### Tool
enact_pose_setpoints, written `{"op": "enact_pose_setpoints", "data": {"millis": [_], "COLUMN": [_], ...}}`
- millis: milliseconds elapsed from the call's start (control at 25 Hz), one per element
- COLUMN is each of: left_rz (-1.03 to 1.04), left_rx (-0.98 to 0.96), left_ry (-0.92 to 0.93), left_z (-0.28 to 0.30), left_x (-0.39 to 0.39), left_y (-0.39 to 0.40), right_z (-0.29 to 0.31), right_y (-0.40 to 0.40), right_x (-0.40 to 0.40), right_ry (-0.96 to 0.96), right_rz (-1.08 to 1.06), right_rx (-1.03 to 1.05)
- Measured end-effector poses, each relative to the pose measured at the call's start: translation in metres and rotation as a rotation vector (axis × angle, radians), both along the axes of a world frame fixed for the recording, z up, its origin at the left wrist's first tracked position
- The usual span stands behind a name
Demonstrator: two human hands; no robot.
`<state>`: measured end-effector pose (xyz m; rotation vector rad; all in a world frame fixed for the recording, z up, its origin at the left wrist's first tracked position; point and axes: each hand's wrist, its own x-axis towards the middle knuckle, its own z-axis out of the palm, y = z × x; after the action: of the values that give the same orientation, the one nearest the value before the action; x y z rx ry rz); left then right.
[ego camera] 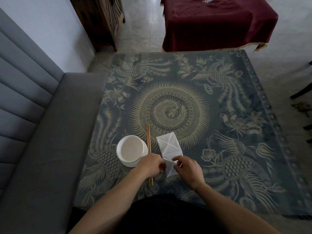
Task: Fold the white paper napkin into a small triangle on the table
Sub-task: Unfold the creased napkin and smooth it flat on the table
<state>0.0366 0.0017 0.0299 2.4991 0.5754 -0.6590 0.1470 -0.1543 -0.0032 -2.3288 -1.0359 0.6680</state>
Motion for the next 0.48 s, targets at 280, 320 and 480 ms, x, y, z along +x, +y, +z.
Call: {"op": "enact_pose_setpoints", "data": {"millis": [280, 320, 480], "left_rz": [-0.250, -0.274, -0.342], "left_rx": [0.156, 0.176, 0.259], "left_ry": [-0.039, -0.030, -0.018], "left_z": [-0.011, -0.012, -0.017], "left_x": [-0.005, -0.006, -0.007], "left_y": [-0.011, -0.012, -0.015], "right_z": [-0.001, -0.002, -0.002], "right_y": [-0.001, -0.001, -0.005], "right_x": [0.011, 0.013, 0.026], "right_ry": [0.086, 0.094, 0.128], "right_rz": [-0.193, -0.214, -0.332], "right_rx": [0.024, 0.030, 0.030]}}
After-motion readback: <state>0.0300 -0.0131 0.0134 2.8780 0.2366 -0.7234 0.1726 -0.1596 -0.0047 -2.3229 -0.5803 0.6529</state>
